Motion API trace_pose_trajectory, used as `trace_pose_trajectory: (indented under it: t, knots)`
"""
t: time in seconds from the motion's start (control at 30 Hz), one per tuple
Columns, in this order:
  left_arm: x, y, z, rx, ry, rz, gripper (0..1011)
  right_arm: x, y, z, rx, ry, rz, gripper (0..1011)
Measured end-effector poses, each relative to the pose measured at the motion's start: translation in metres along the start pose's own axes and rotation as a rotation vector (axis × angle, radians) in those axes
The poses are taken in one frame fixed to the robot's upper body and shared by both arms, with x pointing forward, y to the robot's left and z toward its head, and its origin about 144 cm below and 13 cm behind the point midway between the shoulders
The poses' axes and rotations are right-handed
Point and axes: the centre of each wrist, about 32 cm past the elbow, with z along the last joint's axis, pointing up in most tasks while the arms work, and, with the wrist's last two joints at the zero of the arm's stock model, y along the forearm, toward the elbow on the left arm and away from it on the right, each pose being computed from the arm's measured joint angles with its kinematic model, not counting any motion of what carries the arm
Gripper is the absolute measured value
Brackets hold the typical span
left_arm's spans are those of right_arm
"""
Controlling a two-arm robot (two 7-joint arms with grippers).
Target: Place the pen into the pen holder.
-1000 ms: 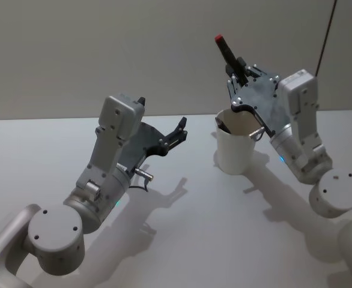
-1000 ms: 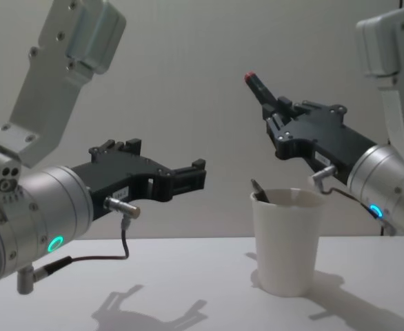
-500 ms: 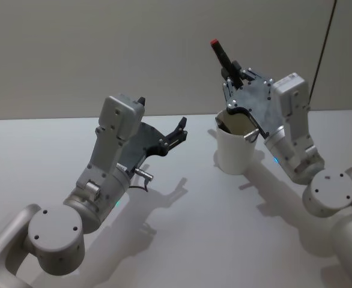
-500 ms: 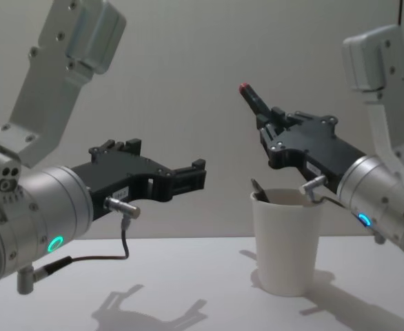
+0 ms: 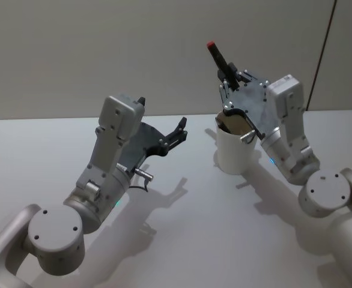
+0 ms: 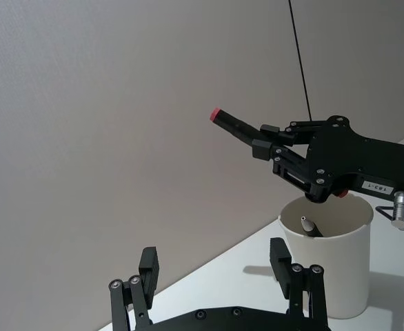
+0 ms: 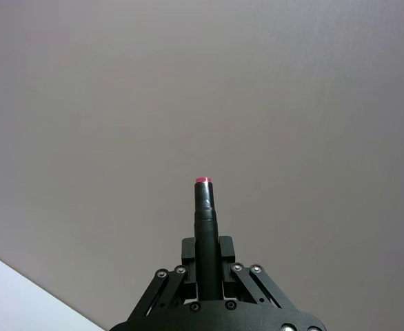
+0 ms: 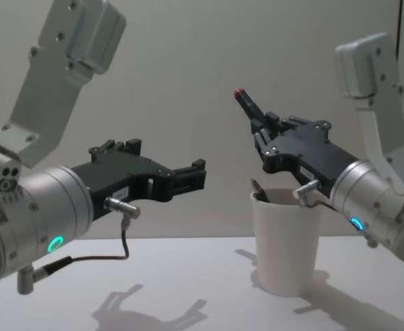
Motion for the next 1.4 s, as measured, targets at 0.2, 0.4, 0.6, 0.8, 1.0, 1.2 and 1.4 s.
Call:
trace_pose_trajectory:
  t: [0.2,0.4,0.6,0.8,1.0,1.2,1.4]
  knots:
    - [0.0,0.0,0.0,0.0,0.0,0.0,1001,-0.0001,-0.0015,-0.0012,0.0,0.015,-0.008,187]
    - [0.0,0.0,0.0,0.0,0.0,0.0,1001,-0.0004,-0.0029,-0.002,-0.001,0.023,-0.011,252]
    - [0.0,0.0,0.0,0.0,0.0,0.0,1001,-0.0006,-0.0038,-0.0023,-0.001,0.028,-0.014,434]
    - [0.0,0.0,0.0,0.0,0.0,0.0,1001,-0.0006,-0.0045,-0.0027,-0.002,0.031,-0.015,633]
    - [0.0,0.0,0.0,0.0,0.0,0.0,1001,-0.0004,-0.0048,-0.0027,-0.003,0.033,-0.016,808]
    - [0.0,0.0,0.0,0.0,0.0,0.0,1001,0.0,-0.0054,-0.0014,-0.005,0.041,-0.015,959]
    - [0.0,0.0,0.0,0.0,0.0,0.0,1001,0.0023,-0.0097,0.0043,-0.02,0.077,-0.03,1001]
